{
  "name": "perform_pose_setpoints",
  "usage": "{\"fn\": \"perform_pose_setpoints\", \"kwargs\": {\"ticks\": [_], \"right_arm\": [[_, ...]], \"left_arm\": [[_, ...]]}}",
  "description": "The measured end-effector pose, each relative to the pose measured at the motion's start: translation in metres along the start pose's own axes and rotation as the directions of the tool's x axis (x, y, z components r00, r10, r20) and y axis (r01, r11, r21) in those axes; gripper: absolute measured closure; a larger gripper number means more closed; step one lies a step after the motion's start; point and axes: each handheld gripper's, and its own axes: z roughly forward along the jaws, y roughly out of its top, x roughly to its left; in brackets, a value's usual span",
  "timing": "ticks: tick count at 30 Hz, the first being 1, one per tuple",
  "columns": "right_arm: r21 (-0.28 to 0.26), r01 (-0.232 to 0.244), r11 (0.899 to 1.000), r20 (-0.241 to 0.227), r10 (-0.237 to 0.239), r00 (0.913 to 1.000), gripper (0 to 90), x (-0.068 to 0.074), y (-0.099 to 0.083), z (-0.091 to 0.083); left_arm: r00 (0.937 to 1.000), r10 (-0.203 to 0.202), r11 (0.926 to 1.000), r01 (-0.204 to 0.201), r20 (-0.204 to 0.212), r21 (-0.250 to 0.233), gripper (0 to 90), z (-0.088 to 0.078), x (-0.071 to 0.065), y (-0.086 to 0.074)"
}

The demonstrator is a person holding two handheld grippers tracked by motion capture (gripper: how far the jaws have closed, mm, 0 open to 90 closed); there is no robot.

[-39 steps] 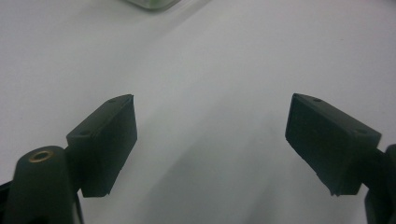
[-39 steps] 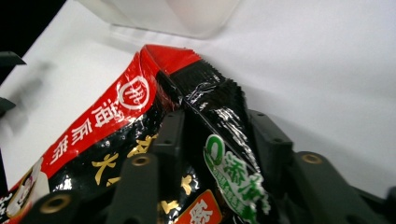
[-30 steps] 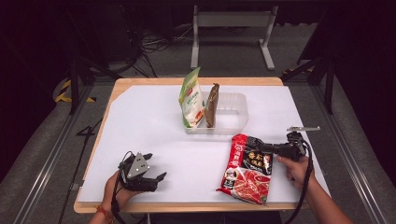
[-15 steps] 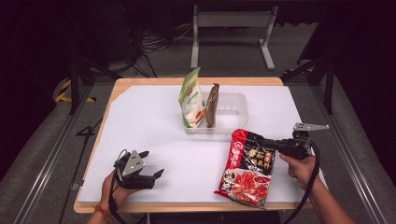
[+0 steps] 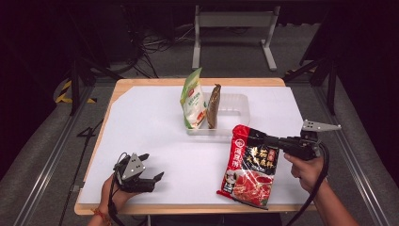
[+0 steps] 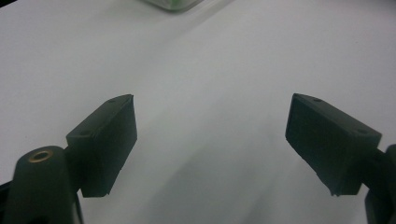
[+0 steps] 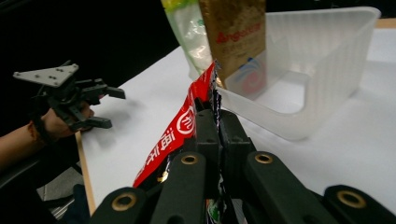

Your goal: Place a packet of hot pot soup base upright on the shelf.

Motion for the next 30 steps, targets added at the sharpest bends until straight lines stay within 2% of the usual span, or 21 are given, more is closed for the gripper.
{"fn": "perform_pose_setpoints", "kwargs": {"ticks": [3,9,13,18,21,30], "right_arm": [[0.004,0.044,0.999,-0.007,-0.044,0.9990,88.8,0.009,0.005,-0.001],[-0.023,0.070,0.997,-0.013,-0.070,0.9974,89.0,0.021,0.013,-0.005],[-0.049,0.105,0.993,-0.001,-0.105,0.9944,89.1,0.030,0.022,-0.007],[-0.079,0.149,0.986,0.006,-0.149,0.9887,89.2,0.041,0.031,-0.010],[-0.094,0.194,0.976,0.011,-0.194,0.9809,89.2,0.051,0.033,-0.011],[-0.108,0.216,0.970,0.046,-0.212,0.9763,89.2,0.058,0.042,-0.012]], "left_arm": [[1.0000,0.007,1.0000,-0.007,-0.007,0.002,17.2,0.000,-0.001,0.000],[0.9999,-0.001,1.0000,0.001,-0.013,-0.006,17.1,-0.001,0.000,0.003],[0.9999,0.002,1.0000,-0.002,-0.016,-0.006,17.0,-0.001,0.000,0.002],[0.9997,-0.009,0.9997,0.009,-0.021,-0.022,16.6,-0.003,0.001,0.001],[0.9997,-0.008,0.9997,0.007,-0.024,-0.022,16.6,-0.004,0.001,0.002],[0.9997,-0.008,0.9998,0.008,-0.021,-0.018,16.5,-0.003,0.001,0.002]]}}
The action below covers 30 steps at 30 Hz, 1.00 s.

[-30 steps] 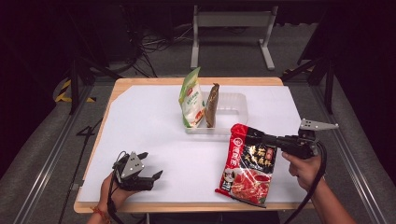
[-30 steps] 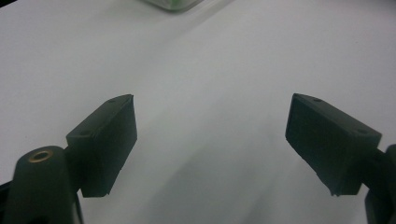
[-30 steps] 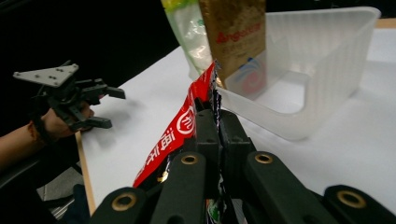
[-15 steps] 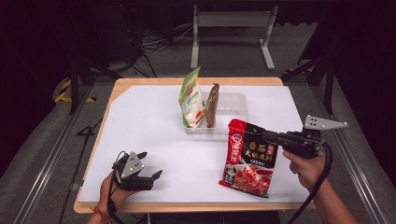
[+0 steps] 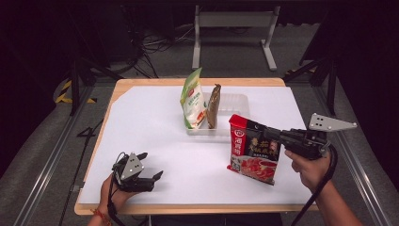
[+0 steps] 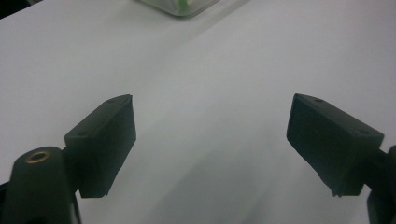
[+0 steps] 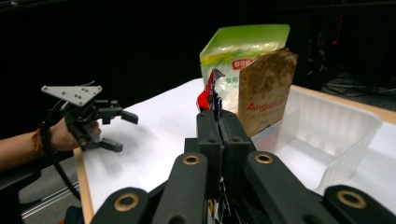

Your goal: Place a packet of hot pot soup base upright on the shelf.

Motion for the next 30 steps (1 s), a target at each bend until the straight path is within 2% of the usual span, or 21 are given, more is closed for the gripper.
{"fn": "perform_pose_setpoints", "kwargs": {"ticks": [2,6,11,20,28,30], "right_arm": [[-0.020,0.022,1.000,0.020,-0.022,0.9996,89.1,0.001,0.003,-0.001],[-0.045,0.028,0.999,0.047,-0.026,0.9985,89.1,-0.001,0.010,-0.002],[-0.048,0.045,0.998,0.100,-0.040,0.9942,89.1,-0.004,0.015,0.000],[-0.076,0.072,0.995,0.157,-0.060,0.9859,89.0,-0.007,0.028,0.003],[-0.082,0.080,0.993,0.188,-0.063,0.9802,88.9,-0.010,0.038,0.009],[-0.076,0.088,0.993,0.203,-0.072,0.9765,88.9,-0.010,0.042,0.012]], "left_arm": [[0.9999,-0.006,1.0000,0.006,0.008,-0.006,16.5,0.000,0.000,0.000],[0.9999,-0.010,0.9999,0.010,0.013,-0.014,16.5,-0.001,0.001,0.001],[0.9999,-0.014,0.9998,0.014,0.006,-0.016,16.5,-0.002,0.001,0.000],[0.9999,-0.009,0.9998,0.009,0.008,-0.017,16.5,-0.002,0.001,0.000],[1.0000,-0.008,0.9999,0.008,0.003,-0.015,16.5,-0.003,0.001,0.000],[1.0000,-0.007,0.9998,0.007,0.003,-0.017,16.5,-0.003,0.001,0.000]]}}
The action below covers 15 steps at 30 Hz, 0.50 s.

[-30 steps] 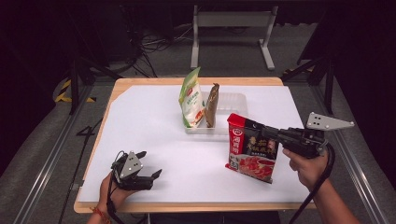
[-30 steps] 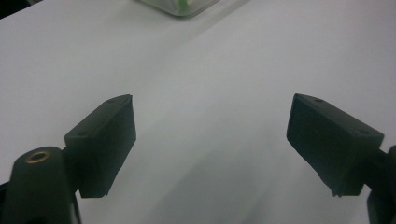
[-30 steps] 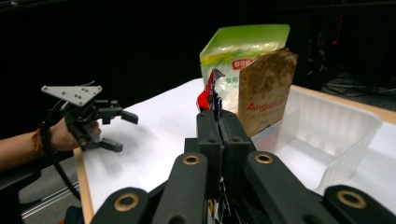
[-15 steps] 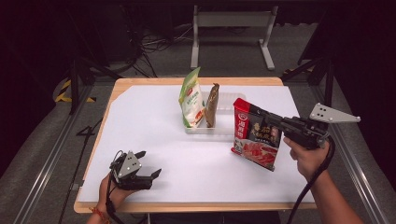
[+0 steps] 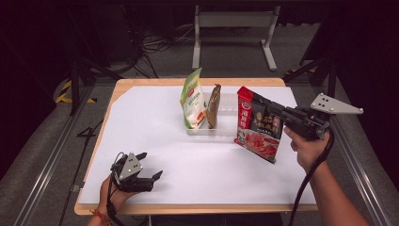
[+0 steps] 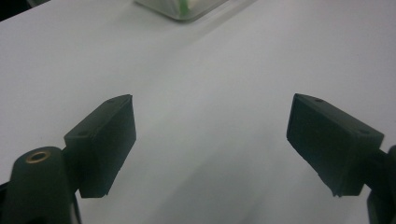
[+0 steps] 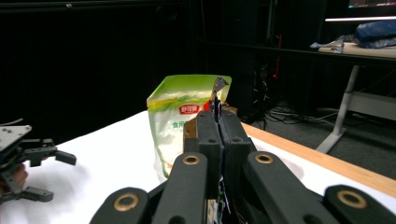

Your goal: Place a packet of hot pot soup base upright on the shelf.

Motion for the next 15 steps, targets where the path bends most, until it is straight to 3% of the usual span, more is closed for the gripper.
{"fn": "perform_pose_setpoints", "kwargs": {"ticks": [15], "right_arm": [[-0.013,0.025,1.000,0.041,-0.024,0.9989,89.0,0.004,0.027,0.031]], "left_arm": [[1.0000,-0.001,1.0000,0.001,0.004,0.001,16.6,0.001,-0.001,0.000]]}}
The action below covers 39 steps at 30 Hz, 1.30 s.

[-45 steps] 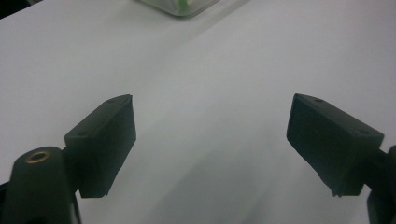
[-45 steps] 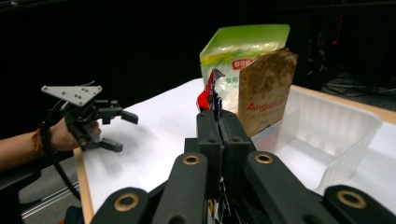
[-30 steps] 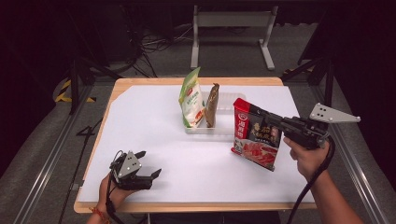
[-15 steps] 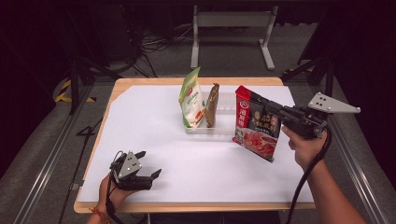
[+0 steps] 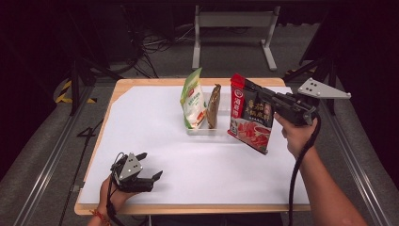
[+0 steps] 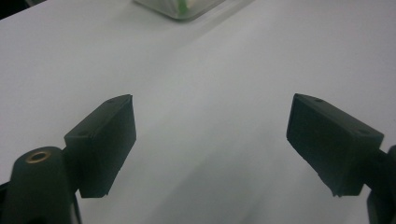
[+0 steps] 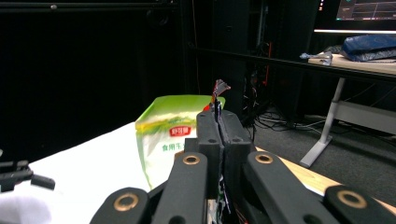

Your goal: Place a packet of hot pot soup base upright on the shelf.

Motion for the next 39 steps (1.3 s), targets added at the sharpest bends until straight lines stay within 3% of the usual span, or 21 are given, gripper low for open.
{"fn": "perform_pose_setpoints", "kwargs": {"ticks": [14,26,39], "right_arm": [[0.021,-0.021,1.000,0.051,0.020,0.9985,89.0,-0.004,0.010,0.040],[0.016,-0.037,0.999,0.101,0.036,0.9942,89.0,-0.008,0.015,0.070],[-0.013,-0.117,0.993,0.133,0.117,0.9841,88.9,-0.026,0.003,0.100]], "left_arm": [[0.9995,0.031,0.9995,-0.031,-0.001,-0.008,16.6,-0.002,-0.003,0.003],[0.9997,0.022,0.9995,-0.023,-0.003,-0.022,16.5,-0.004,-0.001,0.003],[0.9997,0.025,0.9993,-0.025,-0.002,-0.027,16.4,-0.006,-0.001,0.003]]}}
